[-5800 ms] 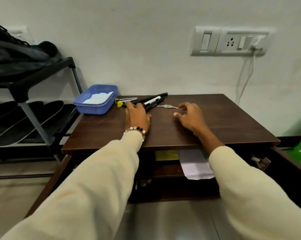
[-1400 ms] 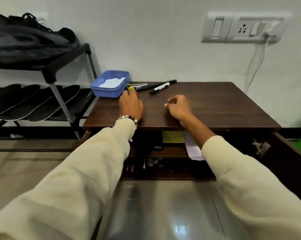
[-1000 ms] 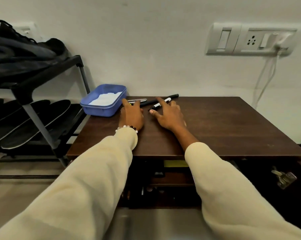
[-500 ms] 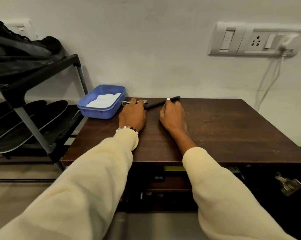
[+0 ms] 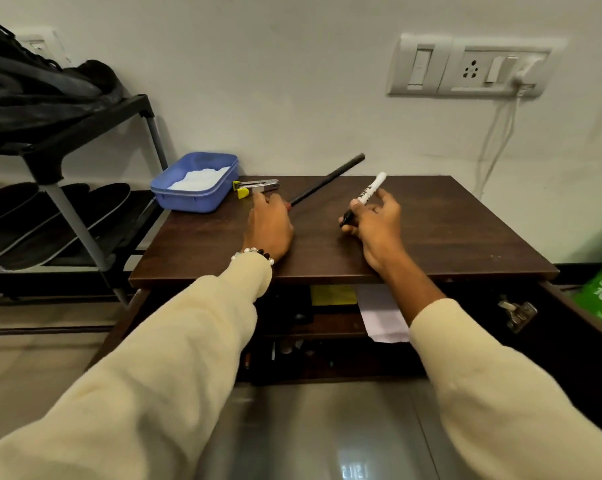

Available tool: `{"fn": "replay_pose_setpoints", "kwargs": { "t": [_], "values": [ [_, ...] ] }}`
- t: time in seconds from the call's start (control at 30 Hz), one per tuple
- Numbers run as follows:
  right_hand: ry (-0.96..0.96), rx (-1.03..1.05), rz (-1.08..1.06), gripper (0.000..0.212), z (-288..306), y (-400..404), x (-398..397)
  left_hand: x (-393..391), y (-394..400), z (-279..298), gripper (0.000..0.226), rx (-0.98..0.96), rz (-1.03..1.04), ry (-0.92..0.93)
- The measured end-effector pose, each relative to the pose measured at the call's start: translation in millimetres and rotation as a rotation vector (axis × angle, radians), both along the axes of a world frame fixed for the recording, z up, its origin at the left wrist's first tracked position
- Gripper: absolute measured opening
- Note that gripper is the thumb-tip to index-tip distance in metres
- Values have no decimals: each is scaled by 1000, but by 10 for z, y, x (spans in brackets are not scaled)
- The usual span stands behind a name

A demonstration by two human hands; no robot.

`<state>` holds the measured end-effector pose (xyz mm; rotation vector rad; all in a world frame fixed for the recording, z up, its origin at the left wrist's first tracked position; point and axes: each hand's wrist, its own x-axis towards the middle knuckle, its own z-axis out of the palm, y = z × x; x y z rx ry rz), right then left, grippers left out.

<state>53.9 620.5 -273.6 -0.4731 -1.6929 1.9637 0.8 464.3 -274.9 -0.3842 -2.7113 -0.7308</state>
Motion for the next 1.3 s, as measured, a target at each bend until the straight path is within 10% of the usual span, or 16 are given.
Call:
{"fn": "replay_pose_setpoints", "kwargs": {
  "t": [0.17, 0.5, 1.1, 1.3],
  "values": [
    [57, -111, 163, 18, 152, 198, 750, 556, 140, -1, 28, 271, -76, 23],
    [24, -140, 449, 28, -137, 818, 1883, 1882, 490, -547, 27, 442, -548, -36],
    [-823, 50, 295, 22, -2062, 1232, 2375, 2640, 723, -2721, 22, -19, -347, -629],
    [-834, 124, 231, 6, -2481, 1255, 1876, 2286, 1003, -2975, 12, 355, -134, -873]
  ]
}}
